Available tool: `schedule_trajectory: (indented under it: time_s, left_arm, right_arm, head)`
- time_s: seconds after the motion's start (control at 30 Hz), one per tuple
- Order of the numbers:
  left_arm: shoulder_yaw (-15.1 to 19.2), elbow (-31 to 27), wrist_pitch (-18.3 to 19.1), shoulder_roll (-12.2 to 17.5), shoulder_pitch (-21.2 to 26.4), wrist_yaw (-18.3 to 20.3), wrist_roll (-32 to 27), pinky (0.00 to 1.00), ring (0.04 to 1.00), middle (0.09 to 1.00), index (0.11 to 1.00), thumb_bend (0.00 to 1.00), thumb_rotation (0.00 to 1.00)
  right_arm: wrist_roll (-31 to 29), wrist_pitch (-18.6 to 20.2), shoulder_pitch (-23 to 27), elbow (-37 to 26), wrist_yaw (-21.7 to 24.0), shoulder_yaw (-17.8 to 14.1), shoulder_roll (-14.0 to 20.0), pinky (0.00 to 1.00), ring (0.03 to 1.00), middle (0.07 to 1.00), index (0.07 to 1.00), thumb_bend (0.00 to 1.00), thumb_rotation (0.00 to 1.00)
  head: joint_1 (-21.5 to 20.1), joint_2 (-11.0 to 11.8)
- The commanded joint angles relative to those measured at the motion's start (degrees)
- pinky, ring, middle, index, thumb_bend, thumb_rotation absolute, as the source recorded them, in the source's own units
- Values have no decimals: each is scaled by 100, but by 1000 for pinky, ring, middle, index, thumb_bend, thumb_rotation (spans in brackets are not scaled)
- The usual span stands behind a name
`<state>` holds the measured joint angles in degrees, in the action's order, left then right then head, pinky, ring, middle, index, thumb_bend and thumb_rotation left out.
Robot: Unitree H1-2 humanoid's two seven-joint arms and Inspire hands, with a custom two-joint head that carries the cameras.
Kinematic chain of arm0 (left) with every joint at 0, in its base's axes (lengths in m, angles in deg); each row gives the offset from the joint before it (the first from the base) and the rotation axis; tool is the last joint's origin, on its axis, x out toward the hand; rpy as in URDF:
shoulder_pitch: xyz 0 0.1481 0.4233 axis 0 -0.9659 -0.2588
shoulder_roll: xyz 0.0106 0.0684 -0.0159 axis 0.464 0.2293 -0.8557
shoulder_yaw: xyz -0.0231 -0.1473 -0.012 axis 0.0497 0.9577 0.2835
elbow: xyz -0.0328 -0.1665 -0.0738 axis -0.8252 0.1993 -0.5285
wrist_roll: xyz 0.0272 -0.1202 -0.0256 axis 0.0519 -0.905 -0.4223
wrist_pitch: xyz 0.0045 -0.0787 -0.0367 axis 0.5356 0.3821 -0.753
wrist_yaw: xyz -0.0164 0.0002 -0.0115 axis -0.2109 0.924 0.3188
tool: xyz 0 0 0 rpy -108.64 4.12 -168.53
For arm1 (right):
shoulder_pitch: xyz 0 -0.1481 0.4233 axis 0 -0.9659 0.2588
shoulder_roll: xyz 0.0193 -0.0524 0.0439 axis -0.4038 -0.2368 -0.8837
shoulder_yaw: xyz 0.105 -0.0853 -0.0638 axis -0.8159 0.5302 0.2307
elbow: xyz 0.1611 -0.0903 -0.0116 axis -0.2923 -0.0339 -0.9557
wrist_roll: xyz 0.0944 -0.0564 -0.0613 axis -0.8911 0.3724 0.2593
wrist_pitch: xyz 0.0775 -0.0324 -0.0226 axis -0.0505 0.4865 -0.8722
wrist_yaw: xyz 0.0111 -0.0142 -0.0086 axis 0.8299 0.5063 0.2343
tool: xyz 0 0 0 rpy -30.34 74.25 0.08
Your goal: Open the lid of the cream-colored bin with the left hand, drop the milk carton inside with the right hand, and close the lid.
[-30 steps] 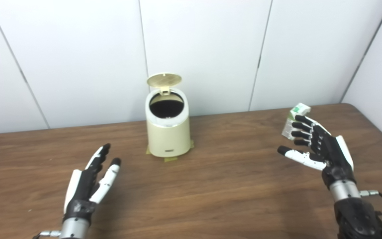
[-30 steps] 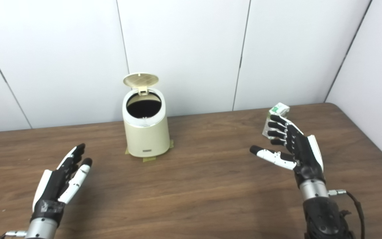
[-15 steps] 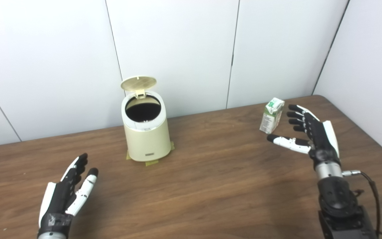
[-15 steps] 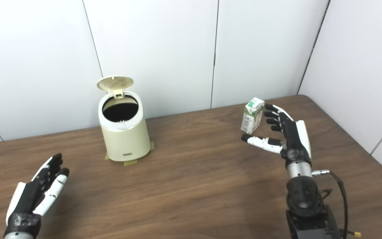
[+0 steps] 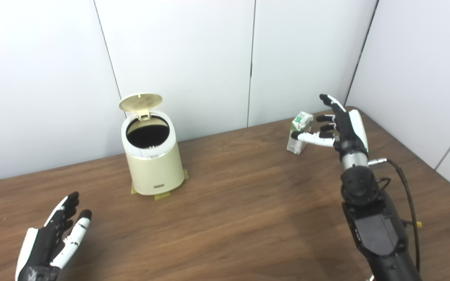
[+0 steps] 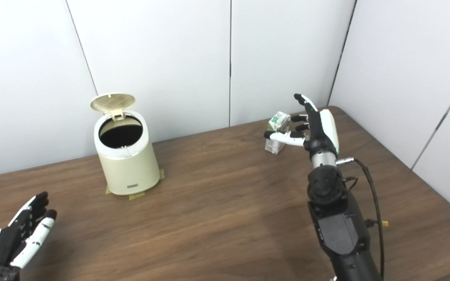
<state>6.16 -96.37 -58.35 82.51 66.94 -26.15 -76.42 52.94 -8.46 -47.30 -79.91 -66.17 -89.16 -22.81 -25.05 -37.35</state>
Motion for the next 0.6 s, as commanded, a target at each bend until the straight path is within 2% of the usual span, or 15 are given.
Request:
schedule_trajectory:
  time_s: [0.0,0.1,0.13,0.17,0.23,0.3,0.4,0.5,0.57]
  left_arm:
    - [55,-270,47,52,267,5,-73,879,926,936,928,381,583]
    - [185,-351,210,8,299,42,-322,877,922,922,939,379,560]
    - [210,-367,241,8,310,39,-364,898,929,920,943,391,570]
    - [220,-378,265,13,318,33,-383,937,946,923,944,400,581]
    - [213,-439,347,44,330,48,-371,950,951,920,945,397,586]
    - [209,-490,406,64,331,76,-384,948,948,916,944,394,585]
    - [207,-549,461,81,323,106,-421,940,953,928,952,405,585]
    - [207,-590,457,86,311,107,-478,895,941,934,948,383,550]
    - [181,-645,478,104,300,96,-436,921,945,929,945,371,545]
  right_arm:
    - [-79,-132,294,35,-55,-64,155,417,631,911,901,902,294]
    - [-194,-284,448,285,-113,-122,194,420,742,894,893,915,334]
    - [-184,-273,499,334,-137,-118,213,488,777,884,889,919,335]
    - [-172,-259,532,360,-153,-111,226,606,804,869,880,918,323]
    - [-134,-326,632,569,-214,-84,304,705,813,854,874,926,328]
    - [-132,-381,701,705,-247,-63,355,728,814,855,874,933,329]
    - [-156,-455,795,868,-240,-15,431,705,816,856,873,945,332]
    - [-149,-495,851,940,-205,65,499,737,836,875,877,933,338]
    - [-158,-514,871,963,-207,100,525,749,845,874,873,936,341]
  head:
    - [-1,-6]
    - [-4,1]
    - [-8,5]
    - [-8,5]
    - [-7,8]
    - [-3,7]
    - [-1,2]
    - [22,-14]
    - [45,-16]
